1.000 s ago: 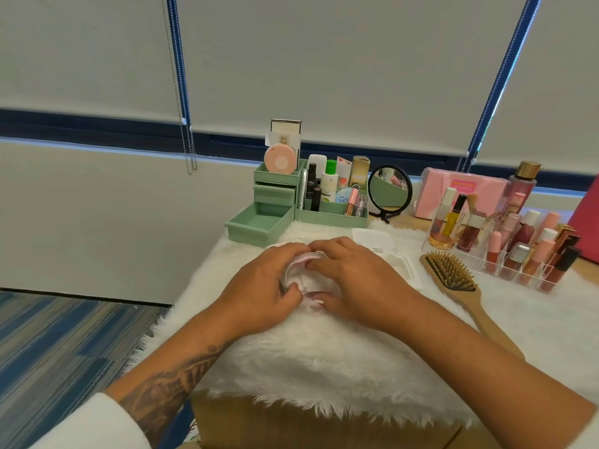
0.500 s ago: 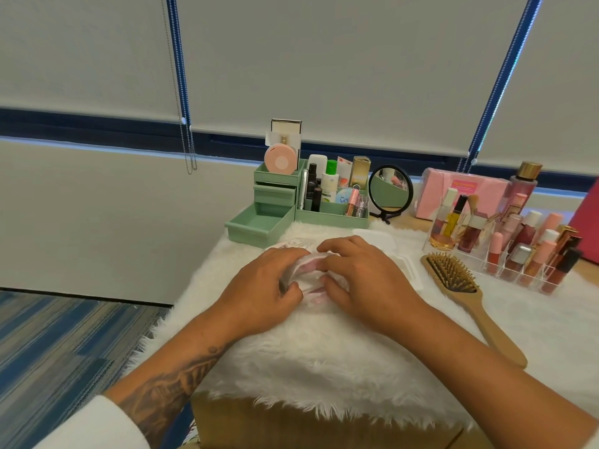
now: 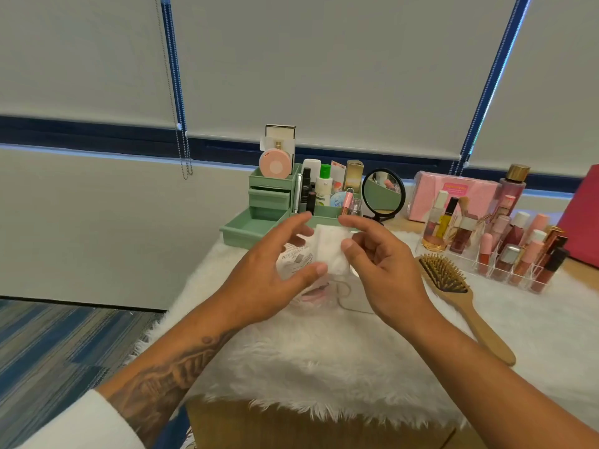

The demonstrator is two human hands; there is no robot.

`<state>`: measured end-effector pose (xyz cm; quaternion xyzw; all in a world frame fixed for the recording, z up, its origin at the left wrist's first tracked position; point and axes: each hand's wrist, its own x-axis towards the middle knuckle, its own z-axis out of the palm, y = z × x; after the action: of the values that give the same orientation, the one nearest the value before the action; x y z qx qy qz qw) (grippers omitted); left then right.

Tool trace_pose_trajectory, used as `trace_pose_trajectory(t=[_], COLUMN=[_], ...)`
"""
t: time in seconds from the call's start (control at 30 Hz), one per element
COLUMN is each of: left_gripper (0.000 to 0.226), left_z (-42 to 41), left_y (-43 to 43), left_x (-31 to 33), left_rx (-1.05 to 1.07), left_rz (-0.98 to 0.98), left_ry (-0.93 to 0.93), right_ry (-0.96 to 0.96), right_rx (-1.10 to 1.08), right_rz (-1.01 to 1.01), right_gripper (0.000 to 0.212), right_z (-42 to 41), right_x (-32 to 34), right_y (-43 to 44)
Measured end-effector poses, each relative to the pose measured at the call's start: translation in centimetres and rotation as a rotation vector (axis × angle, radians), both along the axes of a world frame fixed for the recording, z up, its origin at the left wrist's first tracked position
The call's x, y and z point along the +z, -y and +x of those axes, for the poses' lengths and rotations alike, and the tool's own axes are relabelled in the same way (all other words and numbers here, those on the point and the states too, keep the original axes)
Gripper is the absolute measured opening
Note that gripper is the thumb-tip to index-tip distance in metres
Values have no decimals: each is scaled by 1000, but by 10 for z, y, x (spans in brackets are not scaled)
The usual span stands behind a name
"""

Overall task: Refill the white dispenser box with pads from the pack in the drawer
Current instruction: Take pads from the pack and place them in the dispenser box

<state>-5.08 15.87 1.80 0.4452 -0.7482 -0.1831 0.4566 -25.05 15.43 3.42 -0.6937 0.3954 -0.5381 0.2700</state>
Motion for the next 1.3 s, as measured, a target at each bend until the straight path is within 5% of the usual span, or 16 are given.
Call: trace_pose_trajectory(t=[0.23, 0.43, 0.7, 0.83, 1.13, 1.3], left_gripper=[35, 45, 28, 28, 27, 24], left_z=[-28, -44, -44, -42, -43, -42], left_y=[5, 12, 24, 28, 24, 26], left_x=[28, 32, -7, -21, -32, -36], left_rx=[-72, -86, -41, -59, -45, -52], left_rz=[-14, -43, -80, -147, -237, -251], left_ry=[-212, -178, 316, 327, 272, 259], right_ry=[-38, -212, -245, -446, -731, -695], right_rx=[-23, -7, -151, -122, -176, -189], right_rz=[-23, 33, 172, 333, 166, -35], right_gripper=[32, 14, 15, 18, 21, 14], right_z=[-7, -31, -62, -58, -48, -54], right_x=[11, 34, 36, 23, 11, 5], right_y=[-4, 0, 31, 38, 39, 30])
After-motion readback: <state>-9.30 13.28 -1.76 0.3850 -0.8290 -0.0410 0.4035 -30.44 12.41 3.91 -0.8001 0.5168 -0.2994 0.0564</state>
